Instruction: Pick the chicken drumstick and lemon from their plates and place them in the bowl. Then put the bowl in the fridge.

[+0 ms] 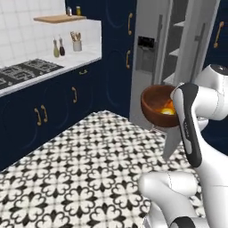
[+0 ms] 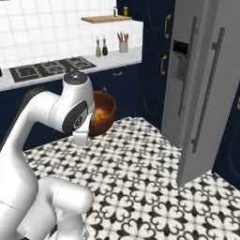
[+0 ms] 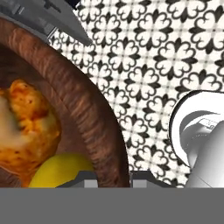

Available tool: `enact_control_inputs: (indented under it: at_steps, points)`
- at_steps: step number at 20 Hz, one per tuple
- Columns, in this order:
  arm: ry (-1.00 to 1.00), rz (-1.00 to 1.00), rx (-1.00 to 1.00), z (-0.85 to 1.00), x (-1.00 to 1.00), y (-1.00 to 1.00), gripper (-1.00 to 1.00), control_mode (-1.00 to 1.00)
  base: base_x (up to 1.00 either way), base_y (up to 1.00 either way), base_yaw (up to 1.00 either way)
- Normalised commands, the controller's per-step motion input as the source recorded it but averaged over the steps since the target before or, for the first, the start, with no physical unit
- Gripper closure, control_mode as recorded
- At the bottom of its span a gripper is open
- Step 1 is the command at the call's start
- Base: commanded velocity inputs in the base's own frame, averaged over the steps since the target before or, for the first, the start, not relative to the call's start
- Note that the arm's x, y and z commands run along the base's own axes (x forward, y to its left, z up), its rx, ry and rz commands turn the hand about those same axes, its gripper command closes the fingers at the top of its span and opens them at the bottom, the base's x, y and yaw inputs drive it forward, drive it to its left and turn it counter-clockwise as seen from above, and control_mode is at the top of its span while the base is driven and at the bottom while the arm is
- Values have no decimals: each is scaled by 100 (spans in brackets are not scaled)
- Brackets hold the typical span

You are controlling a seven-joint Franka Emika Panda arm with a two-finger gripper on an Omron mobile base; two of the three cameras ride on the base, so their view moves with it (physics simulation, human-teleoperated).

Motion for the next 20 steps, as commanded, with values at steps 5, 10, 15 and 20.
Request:
enact_control_inputs:
  at_steps: [5,10,15,20]
  points:
    - [0,0,0,0,0,0,100,100,93,100,-54]
    - [0,0,0,0,0,0,100,100,100,100,-54]
    - [0,0,0,0,0,0,100,100,100,100,-54]
    - [0,0,0,0,0,0,100,100,100,100,-52]
